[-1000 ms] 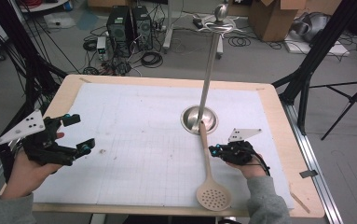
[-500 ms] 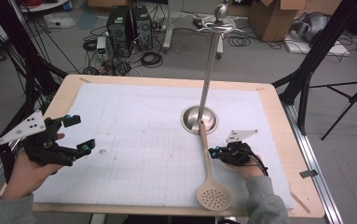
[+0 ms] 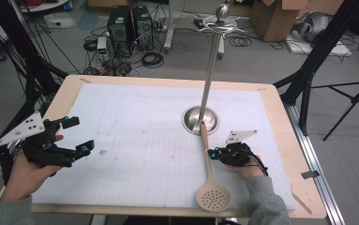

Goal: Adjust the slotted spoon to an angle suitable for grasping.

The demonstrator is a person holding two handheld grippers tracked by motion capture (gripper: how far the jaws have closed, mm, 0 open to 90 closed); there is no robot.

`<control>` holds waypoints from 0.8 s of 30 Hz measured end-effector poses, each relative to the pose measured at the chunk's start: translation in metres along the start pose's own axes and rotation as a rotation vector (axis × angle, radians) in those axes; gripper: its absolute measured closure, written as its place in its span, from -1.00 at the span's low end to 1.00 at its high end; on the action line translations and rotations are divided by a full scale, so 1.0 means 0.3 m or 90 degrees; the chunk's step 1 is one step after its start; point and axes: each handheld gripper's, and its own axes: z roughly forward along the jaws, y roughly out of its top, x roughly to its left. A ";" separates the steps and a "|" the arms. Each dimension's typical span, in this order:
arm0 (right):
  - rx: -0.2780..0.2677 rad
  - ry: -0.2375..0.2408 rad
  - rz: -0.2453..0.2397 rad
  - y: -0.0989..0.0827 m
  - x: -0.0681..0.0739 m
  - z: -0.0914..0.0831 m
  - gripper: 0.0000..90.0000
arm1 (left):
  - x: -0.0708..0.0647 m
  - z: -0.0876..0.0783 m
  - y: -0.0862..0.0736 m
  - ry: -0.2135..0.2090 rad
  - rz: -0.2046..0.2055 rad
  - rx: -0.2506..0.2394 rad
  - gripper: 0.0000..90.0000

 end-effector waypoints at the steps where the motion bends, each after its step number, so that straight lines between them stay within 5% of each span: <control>1: 0.000 0.000 0.000 0.000 0.000 0.000 0.99 | 0.001 0.000 -0.001 0.000 0.000 0.001 -0.95; 24: -0.017 0.029 -0.014 0.008 -0.002 0.040 0.99 | 0.003 -0.009 -0.013 0.008 -0.004 0.009 -0.95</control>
